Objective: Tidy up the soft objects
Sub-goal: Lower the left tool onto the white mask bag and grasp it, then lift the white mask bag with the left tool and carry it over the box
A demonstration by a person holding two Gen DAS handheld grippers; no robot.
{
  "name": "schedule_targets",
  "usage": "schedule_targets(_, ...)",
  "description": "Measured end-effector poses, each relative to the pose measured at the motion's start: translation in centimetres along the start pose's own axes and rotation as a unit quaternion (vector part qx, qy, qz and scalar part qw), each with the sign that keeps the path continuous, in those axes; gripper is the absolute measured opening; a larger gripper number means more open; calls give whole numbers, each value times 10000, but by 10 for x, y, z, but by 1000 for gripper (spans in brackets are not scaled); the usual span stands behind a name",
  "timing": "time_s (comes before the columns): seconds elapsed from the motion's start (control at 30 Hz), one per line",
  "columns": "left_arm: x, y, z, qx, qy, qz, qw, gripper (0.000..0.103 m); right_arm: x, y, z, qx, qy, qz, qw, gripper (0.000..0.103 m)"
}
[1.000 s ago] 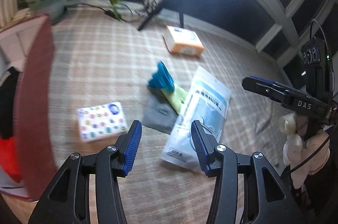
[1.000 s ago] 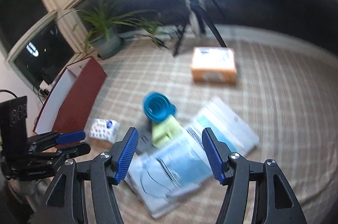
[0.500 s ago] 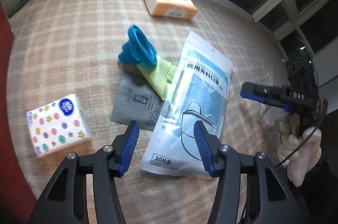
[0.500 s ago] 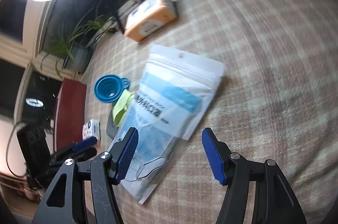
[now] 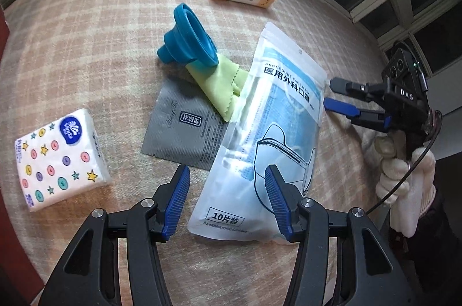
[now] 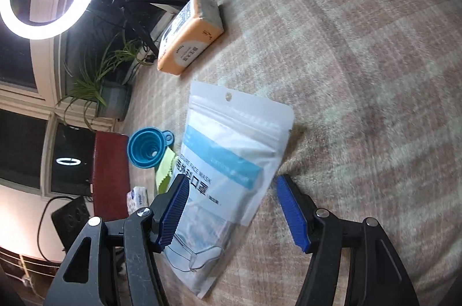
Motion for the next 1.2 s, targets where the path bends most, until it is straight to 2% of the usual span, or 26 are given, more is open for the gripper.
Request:
schedule_targets(0.27,-11,4,5,-16,135,-44,9999,53,-8,-1,-7,5,-267,-99,9996,60)
schedule_targets(0.57,-17,8,26,-148,401,-128,9990,52,-22,18,-18,17,-568,-407,9976,60)
schedule_targets(1.03,-21,4,43,-213,454,-28,9987,52,-39,52,-40,543,-407,-647,9956,60)
schedule_targets(1.2,-18,0,54,-368,458,98,9982,52,-41,58,-40,591,-374,-715,9950,54)
Point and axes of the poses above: each gripper's, at about its wrist camera, not at the fingertips, and x roughly against the way its jaws point, z to its right, y to its underside, the point moved 8 cm from there along -x, roughly the way its jaws point, and after that the axes turned 10 degrees about -x, right-handed, at the moved point
